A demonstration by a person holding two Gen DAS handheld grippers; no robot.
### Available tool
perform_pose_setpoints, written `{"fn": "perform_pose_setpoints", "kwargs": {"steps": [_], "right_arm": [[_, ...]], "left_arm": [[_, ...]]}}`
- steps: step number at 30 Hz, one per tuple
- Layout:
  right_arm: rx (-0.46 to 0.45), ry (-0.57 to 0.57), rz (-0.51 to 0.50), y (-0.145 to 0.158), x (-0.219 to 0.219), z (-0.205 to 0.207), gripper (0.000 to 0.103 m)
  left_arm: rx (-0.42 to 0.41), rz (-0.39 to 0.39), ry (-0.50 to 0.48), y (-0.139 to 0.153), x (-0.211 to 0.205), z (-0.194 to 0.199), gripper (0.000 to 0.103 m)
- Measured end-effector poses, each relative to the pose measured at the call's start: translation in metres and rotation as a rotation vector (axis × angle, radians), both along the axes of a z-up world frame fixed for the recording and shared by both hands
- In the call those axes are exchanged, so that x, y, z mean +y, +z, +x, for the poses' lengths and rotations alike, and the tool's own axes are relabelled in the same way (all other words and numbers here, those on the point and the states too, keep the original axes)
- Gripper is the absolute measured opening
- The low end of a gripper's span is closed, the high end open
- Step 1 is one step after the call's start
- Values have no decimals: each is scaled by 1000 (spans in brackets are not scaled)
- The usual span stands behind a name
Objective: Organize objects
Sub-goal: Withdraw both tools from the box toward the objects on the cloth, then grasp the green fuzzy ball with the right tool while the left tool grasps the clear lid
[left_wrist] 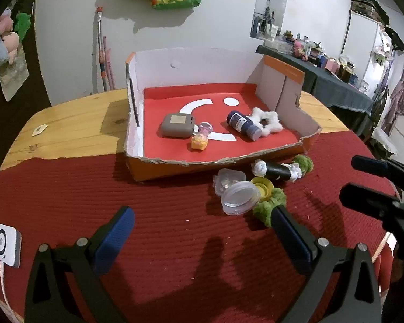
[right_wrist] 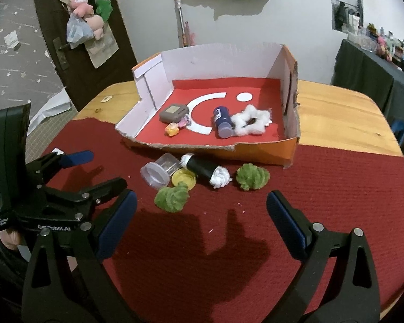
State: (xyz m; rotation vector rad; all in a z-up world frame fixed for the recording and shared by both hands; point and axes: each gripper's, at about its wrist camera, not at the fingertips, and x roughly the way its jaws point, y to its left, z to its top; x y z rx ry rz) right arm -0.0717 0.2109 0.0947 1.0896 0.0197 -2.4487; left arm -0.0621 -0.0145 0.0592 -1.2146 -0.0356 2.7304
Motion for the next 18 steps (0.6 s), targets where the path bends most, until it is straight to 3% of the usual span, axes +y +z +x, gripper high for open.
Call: {"fn": "perform_pose_setpoints", "kwargs": {"steps": [2, 4, 6, 10, 18], "right_arm": [[2, -7, 6, -1, 2, -2, 97], [2, -15, 14, -3, 4, -4, 82], [-9, -16, 16, -6, 5, -8, 73], [-21, -20, 34, -13, 5, -13, 63], [-45, -40, 59, -25, 7, -26, 58]], "left_arm": [[3, 9, -4, -1, 0, -2, 102], [5, 18, -7, -3, 0, -3, 98], [-1, 28, -15, -5, 0, -6, 94], [-11, 26, -29, -10, 2, -10, 85], [-40, 30, -57, -21, 6, -20, 70]]}}
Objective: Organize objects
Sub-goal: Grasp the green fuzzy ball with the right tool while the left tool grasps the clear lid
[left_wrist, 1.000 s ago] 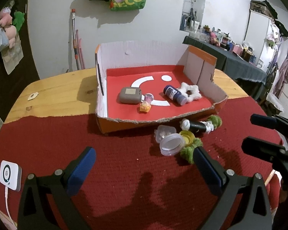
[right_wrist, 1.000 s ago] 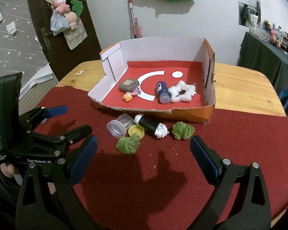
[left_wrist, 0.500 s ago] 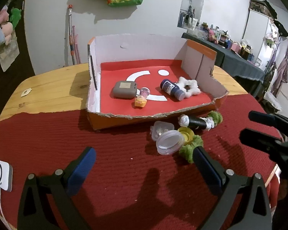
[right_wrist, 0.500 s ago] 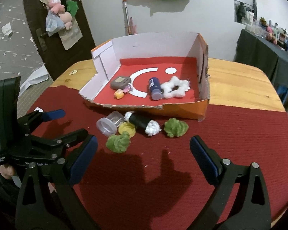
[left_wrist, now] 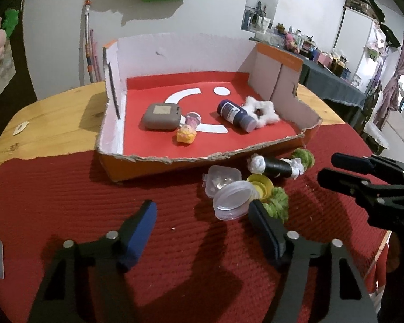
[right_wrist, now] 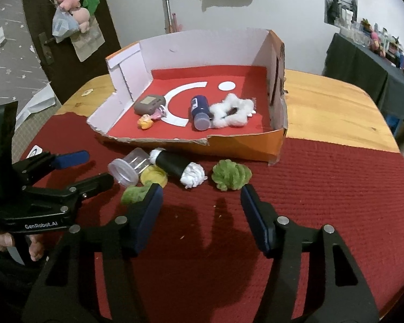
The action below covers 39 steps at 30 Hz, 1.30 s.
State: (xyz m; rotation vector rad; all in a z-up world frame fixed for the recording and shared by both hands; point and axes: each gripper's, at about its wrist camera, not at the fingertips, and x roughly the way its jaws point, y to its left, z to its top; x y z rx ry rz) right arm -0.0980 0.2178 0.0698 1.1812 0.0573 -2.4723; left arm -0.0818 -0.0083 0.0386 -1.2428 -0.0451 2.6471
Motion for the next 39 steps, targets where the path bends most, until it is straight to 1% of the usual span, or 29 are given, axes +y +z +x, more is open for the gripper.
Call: {"fn": "perform_pose_setpoints", "kwargs": {"steps": [4, 11, 13, 15, 20, 23, 25, 26, 28, 31, 32, 35, 39], "right_arm": [[-11, -14, 2, -4, 4, -7, 56], [-35, -28, 6, -13, 8, -19, 54], [-40, -29, 7, -16, 8, -22, 54], [-44, -31, 7, -17, 8, -25, 54], [-54, -34, 2, -21, 9, -32, 54], [-56, -35, -2, -22, 10, -35, 54], [-58, -33, -3, -23, 9, -37, 53], [-61, -30, -8, -23, 9, -38, 51], [-72, -18, -21, -23, 8, -38, 41], [-71, -9, -22, -22, 6, -38, 31], [-71, -9, -22, -22, 6, -37, 31], [-71, -14, -36, -22, 9, -37, 26], [-67, -21, -55, -19, 13, -34, 20]], "left_arm": [[-13, 13, -17, -4, 1, -5, 60], [-40, 32, -39, -10, 2, -14, 46], [-48, 42, -49, -12, 3, -15, 40], [-56, 53, -57, -13, 4, -17, 36], [-59, 56, -73, -14, 6, -19, 31], [-60, 67, -81, -14, 7, -20, 25], [-62, 75, -92, -13, 8, -20, 18], [-62, 75, -97, -13, 9, -20, 18], [-59, 69, -102, -13, 11, -19, 15], [-54, 69, -104, -11, 11, -18, 11], [-53, 73, -101, -11, 10, -17, 11], [-55, 92, -96, -10, 7, -17, 9], [-52, 89, -85, -9, 5, -14, 9]]}}
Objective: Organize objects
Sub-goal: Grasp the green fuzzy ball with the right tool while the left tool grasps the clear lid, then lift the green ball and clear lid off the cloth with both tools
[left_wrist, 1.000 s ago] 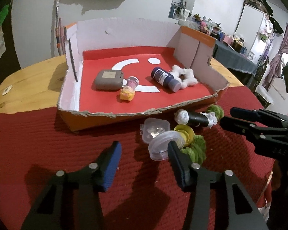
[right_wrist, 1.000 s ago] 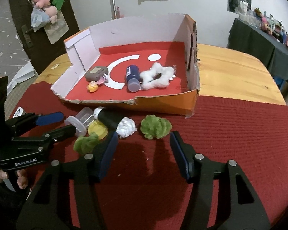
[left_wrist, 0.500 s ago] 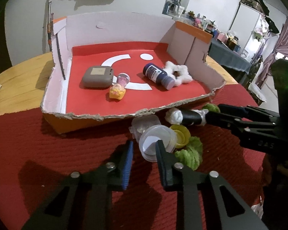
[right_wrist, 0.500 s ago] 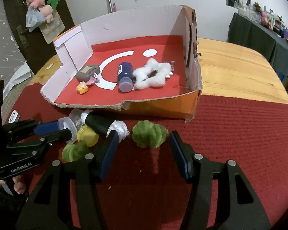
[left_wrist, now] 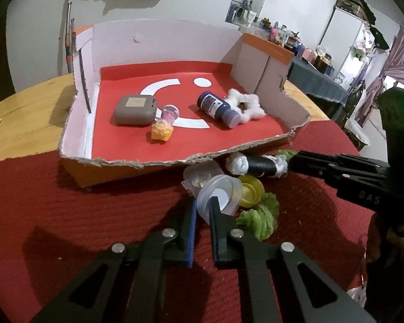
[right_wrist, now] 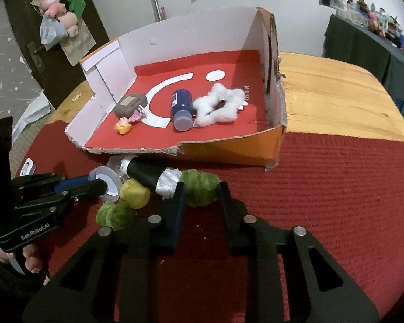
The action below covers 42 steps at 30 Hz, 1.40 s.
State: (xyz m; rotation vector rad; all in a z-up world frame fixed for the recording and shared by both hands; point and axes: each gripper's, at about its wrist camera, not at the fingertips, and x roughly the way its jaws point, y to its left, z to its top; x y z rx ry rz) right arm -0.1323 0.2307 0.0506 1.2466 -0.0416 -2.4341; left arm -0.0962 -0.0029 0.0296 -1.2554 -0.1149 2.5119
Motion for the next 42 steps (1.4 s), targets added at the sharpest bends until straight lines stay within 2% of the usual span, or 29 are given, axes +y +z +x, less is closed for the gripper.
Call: {"fn": "perform_pose_setpoints", "kwargs": {"steps": [2, 5, 9, 18, 26, 29, 30, 31, 33, 42], "right_arm": [[2, 2, -1, 1, 0, 2, 19], [9, 1, -15, 4, 1, 4, 12], [21, 4, -17, 8, 3, 7, 10], [22, 18, -22, 9, 2, 11, 9], [24, 11, 33, 5, -2, 10, 12], [20, 9, 41, 2, -3, 8, 25], [19, 8, 43, 1, -3, 8, 32], [20, 7, 44, 1, -3, 8, 45], [29, 6, 46, 1, -4, 7, 59], [4, -17, 15, -7, 1, -6, 57]], "left_arm": [[4, 0, 4, 1, 0, 2, 8], [11, -3, 7, 4, -1, 4, 8], [21, -6, 11, 7, -1, 6, 8], [28, -19, 6, 10, 2, 8, 8], [6, -29, 20, 3, 1, 3, 8], [0, -34, 25, 1, 0, 3, 10], [-1, -35, 26, 1, 0, 2, 13], [-2, -38, 26, 0, -1, 3, 16], [-3, -39, 25, -1, 0, 2, 18], [-11, -27, 17, -3, 1, 0, 19]]}}
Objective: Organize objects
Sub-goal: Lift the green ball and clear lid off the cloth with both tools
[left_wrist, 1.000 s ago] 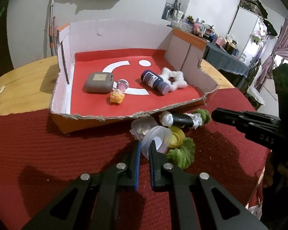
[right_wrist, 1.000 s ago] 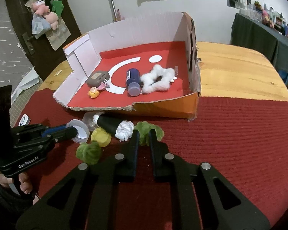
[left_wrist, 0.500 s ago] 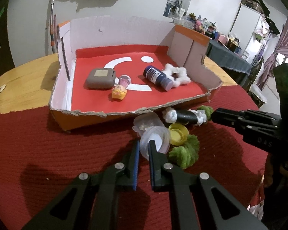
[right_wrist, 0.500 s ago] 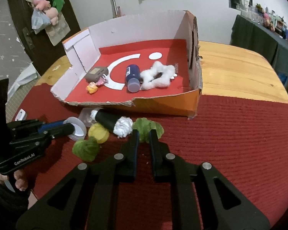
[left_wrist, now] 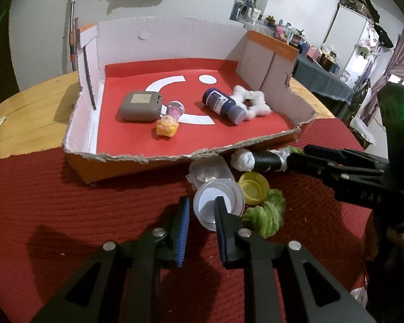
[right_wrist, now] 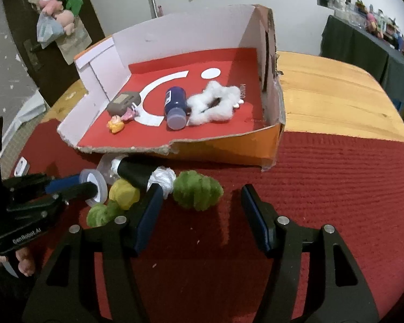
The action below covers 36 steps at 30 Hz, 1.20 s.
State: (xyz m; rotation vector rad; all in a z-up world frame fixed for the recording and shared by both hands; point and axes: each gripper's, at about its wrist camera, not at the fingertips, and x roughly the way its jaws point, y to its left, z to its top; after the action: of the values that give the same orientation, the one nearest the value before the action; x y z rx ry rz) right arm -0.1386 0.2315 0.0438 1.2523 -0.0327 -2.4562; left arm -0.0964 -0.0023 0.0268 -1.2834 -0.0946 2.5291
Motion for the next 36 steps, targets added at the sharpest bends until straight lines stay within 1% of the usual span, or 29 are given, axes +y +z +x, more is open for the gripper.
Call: {"fn": "perform_pose_setpoints", "kwargs": {"steps": [4, 5, 7, 10, 14, 17, 18, 20, 21, 23, 25, 28, 36], "right_arm": [[13, -17, -59, 6, 9, 2, 56], [19, -28, -60, 7, 11, 3, 56], [19, -45, -54, 7, 16, 2, 56], [-4, -43, -24, 1, 16, -2, 56], [-11, -4, -3, -4, 3, -1, 56], [4, 14, 29, -7, -9, -3, 56], [12, 14, 39, -7, -11, -4, 55], [13, 14, 39, -8, -11, -6, 43], [5, 14, 34, -9, -11, -7, 33], [7, 16, 32, -9, -10, -5, 32], [12, 20, 29, -7, -10, -2, 32], [24, 14, 14, -2, -7, 2, 31], [37, 33, -19, 11, -7, 11, 31]], "left_arm": [[-1, 2, 1, 0, 0, 1, 19], [-1, 3, 2, 0, 0, 1, 19], [-2, 3, 1, 0, 0, 1, 19], [-2, 3, 2, 0, 0, 1, 19], [-2, 3, 1, 0, 0, 1, 19], [-2, 2, 1, 0, 0, 1, 19], [-2, 3, 1, 0, 0, 1, 19], [-1, 4, 3, 0, 0, 1, 19], [0, 4, 2, 0, 1, 1, 19], [3, 5, 2, 0, 1, 2, 18], [7, 8, 2, 0, 1, 3, 13], [15, 11, 4, 3, 0, 5, 10], [35, 14, 6, 10, -1, 10, 8]]}}
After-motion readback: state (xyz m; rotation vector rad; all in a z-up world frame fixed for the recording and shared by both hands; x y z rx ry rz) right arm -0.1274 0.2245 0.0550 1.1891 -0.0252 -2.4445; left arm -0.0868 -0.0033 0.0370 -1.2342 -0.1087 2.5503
